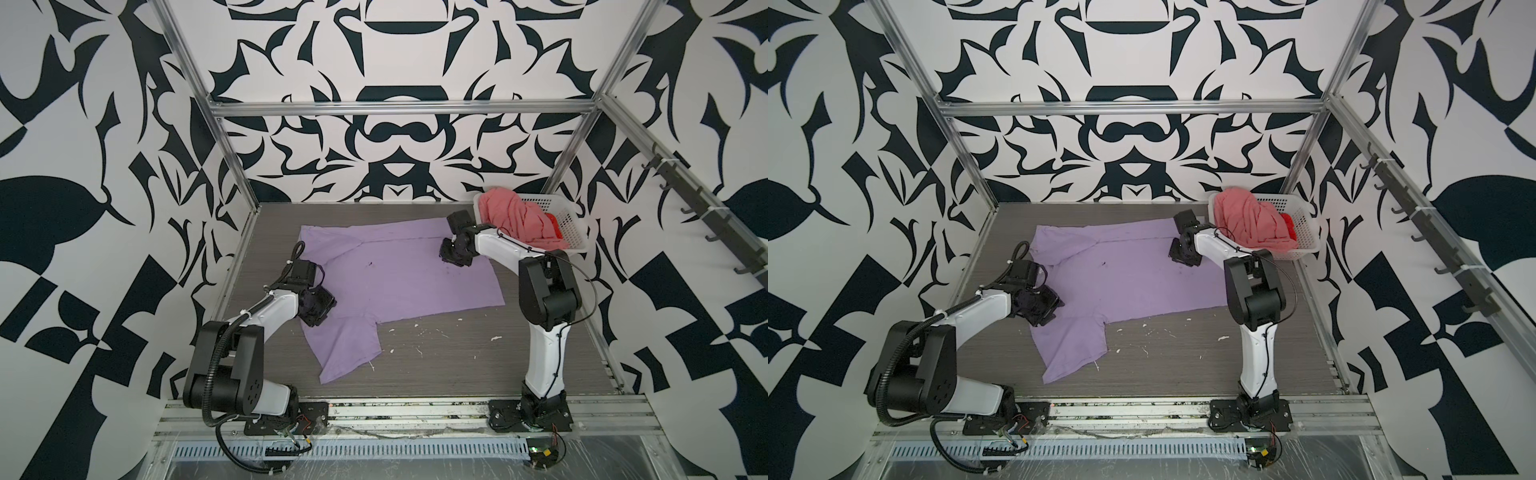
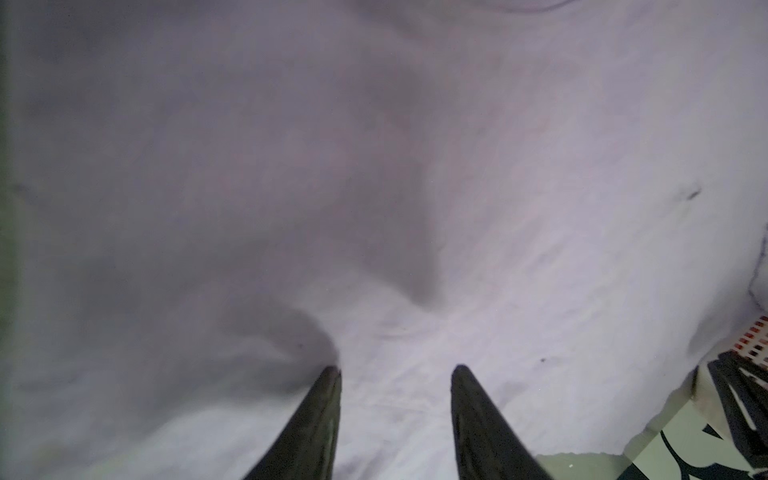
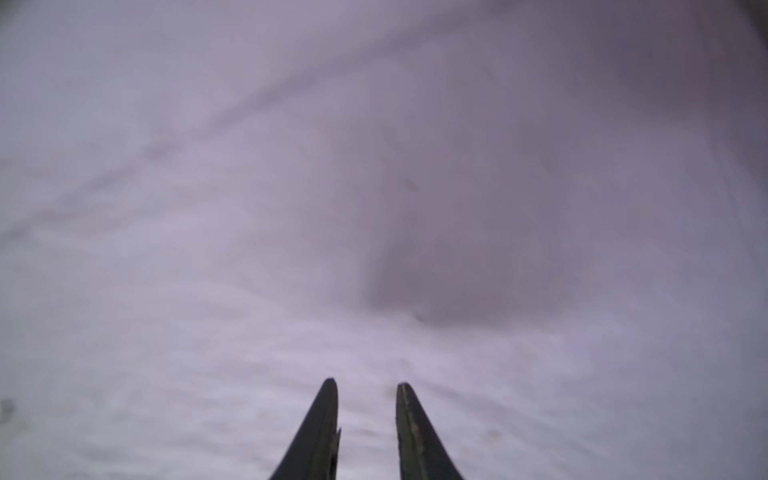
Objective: Fold and stack the t-shirts
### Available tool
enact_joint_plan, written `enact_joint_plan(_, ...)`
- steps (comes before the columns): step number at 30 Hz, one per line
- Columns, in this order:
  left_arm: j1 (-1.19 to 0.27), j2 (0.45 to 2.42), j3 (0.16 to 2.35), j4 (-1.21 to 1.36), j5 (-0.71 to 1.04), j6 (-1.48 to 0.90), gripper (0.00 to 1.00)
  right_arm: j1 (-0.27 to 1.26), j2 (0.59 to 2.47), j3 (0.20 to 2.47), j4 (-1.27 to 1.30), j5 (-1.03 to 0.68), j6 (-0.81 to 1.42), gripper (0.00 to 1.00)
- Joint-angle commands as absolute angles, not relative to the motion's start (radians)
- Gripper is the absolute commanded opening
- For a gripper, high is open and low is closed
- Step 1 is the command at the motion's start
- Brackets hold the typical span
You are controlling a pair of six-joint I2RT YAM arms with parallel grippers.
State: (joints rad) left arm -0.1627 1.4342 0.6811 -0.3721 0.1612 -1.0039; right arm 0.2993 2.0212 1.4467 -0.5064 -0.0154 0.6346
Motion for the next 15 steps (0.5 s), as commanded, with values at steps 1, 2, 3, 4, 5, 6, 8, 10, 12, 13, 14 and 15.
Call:
enact_joint_plan(1, -0.152, 1.435, 0.656, -0.348, 0.113, -1.016, 0.47, 0.299, 1.921, 1.348, -0.434, -0.001, 0.689, 0.29)
enact_joint_plan(2, -0.140, 1.442, 0.652, -0.360, 0.099, -1.000, 0.47, 0.301, 1.905, 1.317, -0.427, 0.000, 0.701, 0.29)
enact_joint_plan(3, -0.118, 1.452, 0.648, -0.377, 0.087, -0.985, 0.47, 0.301, 1.888, 1.274, -0.416, 0.001, 0.718, 0.29)
enact_joint_plan(4, -0.086, 1.459, 0.638, -0.383, 0.084, -0.967, 0.46, 0.305, 1.871, 1.231, -0.400, 0.000, 0.737, 0.29)
enact_joint_plan(5, -0.050, 1.463, 0.626, -0.382, 0.086, -0.956, 0.45, 0.308, 1.859, 1.196, -0.386, 0.000, 0.753, 0.29)
enact_joint_plan(6, 0.001, 1.467, 0.611, -0.366, 0.104, -0.944, 0.44, 0.313, 1.842, 1.161, -0.371, 0.001, 0.771, 0.29)
enact_joint_plan(8, 0.101, 1.479, 0.593, -0.341, 0.148, -0.917, 0.43, 0.331, 1.817, 1.102, -0.356, 0.003, 0.807, 0.29)
enact_joint_plan(10, 0.171, 1.505, 0.621, -0.351, 0.157, -0.859, 0.42, 0.359, 1.792, 1.057, -0.356, 0.008, 0.847, 0.28)
enact_joint_plan(12, 0.208, 1.541, 0.677, -0.383, 0.151, -0.793, 0.43, 0.399, 1.767, 1.024, -0.377, 0.021, 0.891, 0.28)
enact_joint_plan(13, 0.222, 1.563, 0.713, -0.405, 0.142, -0.762, 0.43, 0.420, 1.754, 1.007, -0.390, 0.026, 0.914, 0.28)
enact_joint_plan(14, 0.230, 1.582, 0.745, -0.428, 0.141, -0.738, 0.43, 0.439, 1.739, 0.989, -0.397, 0.037, 0.935, 0.28)
enact_joint_plan(15, 0.239, 1.598, 0.777, -0.457, 0.140, -0.717, 0.42, 0.457, 1.722, 0.964, -0.399, 0.053, 0.960, 0.28)
